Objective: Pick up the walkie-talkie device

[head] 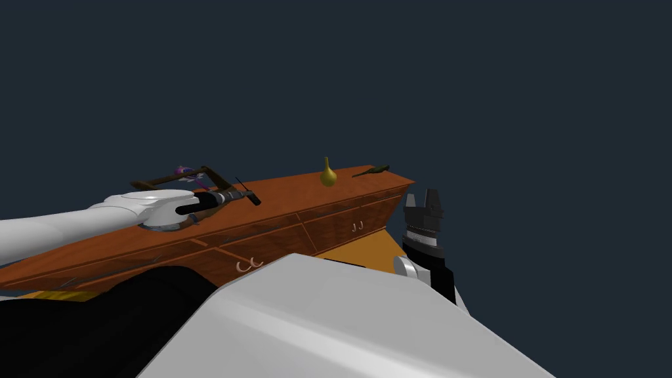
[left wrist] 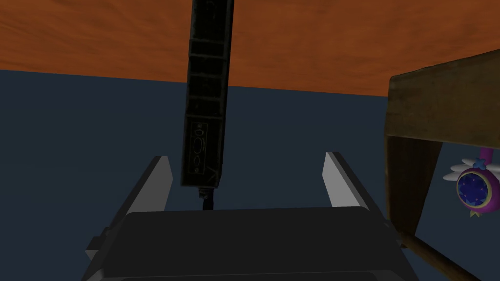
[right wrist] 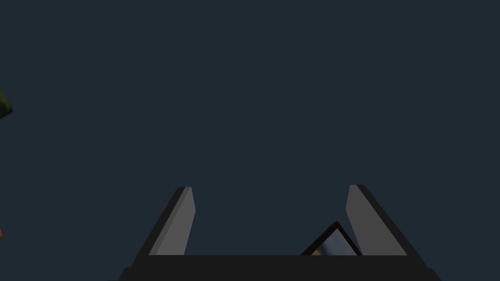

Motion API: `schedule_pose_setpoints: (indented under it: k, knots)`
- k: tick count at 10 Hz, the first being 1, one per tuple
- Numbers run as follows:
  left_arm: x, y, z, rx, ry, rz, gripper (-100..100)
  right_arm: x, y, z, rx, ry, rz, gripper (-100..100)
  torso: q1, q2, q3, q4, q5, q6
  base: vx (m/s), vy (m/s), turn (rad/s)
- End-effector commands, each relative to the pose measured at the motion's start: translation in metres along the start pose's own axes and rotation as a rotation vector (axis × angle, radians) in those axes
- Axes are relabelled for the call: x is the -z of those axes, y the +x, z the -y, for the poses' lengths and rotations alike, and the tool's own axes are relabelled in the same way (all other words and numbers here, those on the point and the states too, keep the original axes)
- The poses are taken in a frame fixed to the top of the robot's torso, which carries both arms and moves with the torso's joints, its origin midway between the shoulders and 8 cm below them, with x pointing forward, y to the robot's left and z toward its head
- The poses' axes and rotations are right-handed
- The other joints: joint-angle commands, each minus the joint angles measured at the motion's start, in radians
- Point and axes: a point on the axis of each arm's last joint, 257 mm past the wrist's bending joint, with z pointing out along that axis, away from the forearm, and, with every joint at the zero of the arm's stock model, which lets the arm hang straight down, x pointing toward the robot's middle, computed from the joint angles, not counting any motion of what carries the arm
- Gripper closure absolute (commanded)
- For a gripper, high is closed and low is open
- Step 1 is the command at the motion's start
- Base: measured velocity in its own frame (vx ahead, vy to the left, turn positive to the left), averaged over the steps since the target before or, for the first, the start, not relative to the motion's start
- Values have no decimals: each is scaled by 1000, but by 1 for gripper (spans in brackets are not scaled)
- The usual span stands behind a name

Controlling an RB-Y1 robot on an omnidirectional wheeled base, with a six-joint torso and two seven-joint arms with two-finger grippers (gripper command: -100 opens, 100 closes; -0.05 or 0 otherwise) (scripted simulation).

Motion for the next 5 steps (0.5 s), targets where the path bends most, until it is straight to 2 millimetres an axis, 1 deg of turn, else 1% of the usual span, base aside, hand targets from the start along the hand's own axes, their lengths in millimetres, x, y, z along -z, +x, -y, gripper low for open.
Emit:
schedule_pose_setpoints:
  k: [1, 2, 3, 4, 5]
  knots:
    - [-2, -2, -2, 3, -5, 2, -100, 0, 0, 0, 0, 0, 0, 0, 0, 0, 0, 0, 0, 0, -39, -2, 17]
    - [-4, -1, 1, 2, 1, 0, -100, 0, 0, 0, 0, 0, 0, 0, 0, 0, 0, 0, 0, 0, -12, -3, 35]
    - [-4, 9, -3, -2, -7, -19, -100, 0, 0, 0, 0, 0, 0, 0, 0, -2, -1, 0, 0, 0, 0, 0, 0]
    - [-2, 0, -16, 22, -23, 0, -100, 0, 0, 0, 0, 0, 0, 0, 0, -3, -2, -1, 0, 0, -40, -6, -227]
    - [-1, -1, -23, 21, -38, 2, -100, 0, 0, 0, 0, 0, 0, 0, 0, -1, -1, -1, 0, 1, -61, -1, -147]
